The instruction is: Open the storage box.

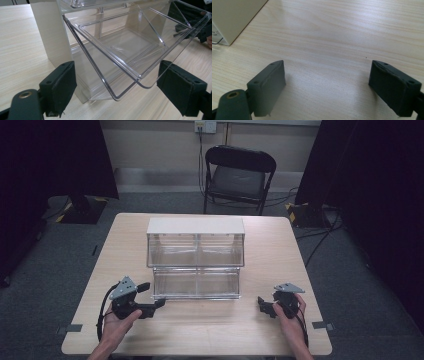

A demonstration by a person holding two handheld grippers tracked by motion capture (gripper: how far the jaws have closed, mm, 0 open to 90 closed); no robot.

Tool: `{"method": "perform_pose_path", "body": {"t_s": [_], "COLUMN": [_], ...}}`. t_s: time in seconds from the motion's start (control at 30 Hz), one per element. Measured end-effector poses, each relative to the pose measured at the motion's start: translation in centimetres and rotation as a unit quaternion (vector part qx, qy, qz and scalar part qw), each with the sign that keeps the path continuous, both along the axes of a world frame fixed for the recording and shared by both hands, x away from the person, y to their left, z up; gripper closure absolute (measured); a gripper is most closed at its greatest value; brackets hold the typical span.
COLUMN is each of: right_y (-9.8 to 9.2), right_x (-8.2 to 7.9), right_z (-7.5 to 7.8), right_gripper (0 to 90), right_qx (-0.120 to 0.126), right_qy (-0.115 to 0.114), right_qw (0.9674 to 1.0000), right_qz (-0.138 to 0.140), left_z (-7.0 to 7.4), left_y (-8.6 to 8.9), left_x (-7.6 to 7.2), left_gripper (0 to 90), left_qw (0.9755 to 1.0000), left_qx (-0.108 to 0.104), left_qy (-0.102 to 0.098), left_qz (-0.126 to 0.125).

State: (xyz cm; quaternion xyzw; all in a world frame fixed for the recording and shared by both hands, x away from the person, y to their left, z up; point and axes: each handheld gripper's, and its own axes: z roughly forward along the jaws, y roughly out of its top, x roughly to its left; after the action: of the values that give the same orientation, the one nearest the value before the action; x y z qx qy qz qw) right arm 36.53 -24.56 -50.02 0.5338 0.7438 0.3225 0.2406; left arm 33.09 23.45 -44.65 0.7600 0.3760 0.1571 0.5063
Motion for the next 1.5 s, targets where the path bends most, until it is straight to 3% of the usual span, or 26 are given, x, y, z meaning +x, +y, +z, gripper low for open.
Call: {"method": "perform_pose_path", "body": {"t_s": [0.5,0.77,1.5], "right_y": [0.0,0.0,0.0], "right_x": [0.0,0.0,0.0], "right_z": [0.0,0.0,0.0], "right_gripper": [13.0,13.0,13.0], "right_qx": [0.000,0.000,0.000], "right_qy": [0.000,0.000,0.000], "right_qw": [1.0000,1.0000,1.0000], "right_qz": [0.000,0.000,0.000], "left_z": [0.4,0.5,1.3], "left_y": [0.0,-0.2,-0.2], "left_x": [0.1,0.1,0.3], "left_gripper": [15.5,15.9,15.6], "left_qw": [0.9999,1.0000,0.9999], "left_qx": [-0.004,0.001,-0.011], "left_qy": [-0.006,-0.005,-0.008], "left_qz": [0.010,0.007,0.006]}}
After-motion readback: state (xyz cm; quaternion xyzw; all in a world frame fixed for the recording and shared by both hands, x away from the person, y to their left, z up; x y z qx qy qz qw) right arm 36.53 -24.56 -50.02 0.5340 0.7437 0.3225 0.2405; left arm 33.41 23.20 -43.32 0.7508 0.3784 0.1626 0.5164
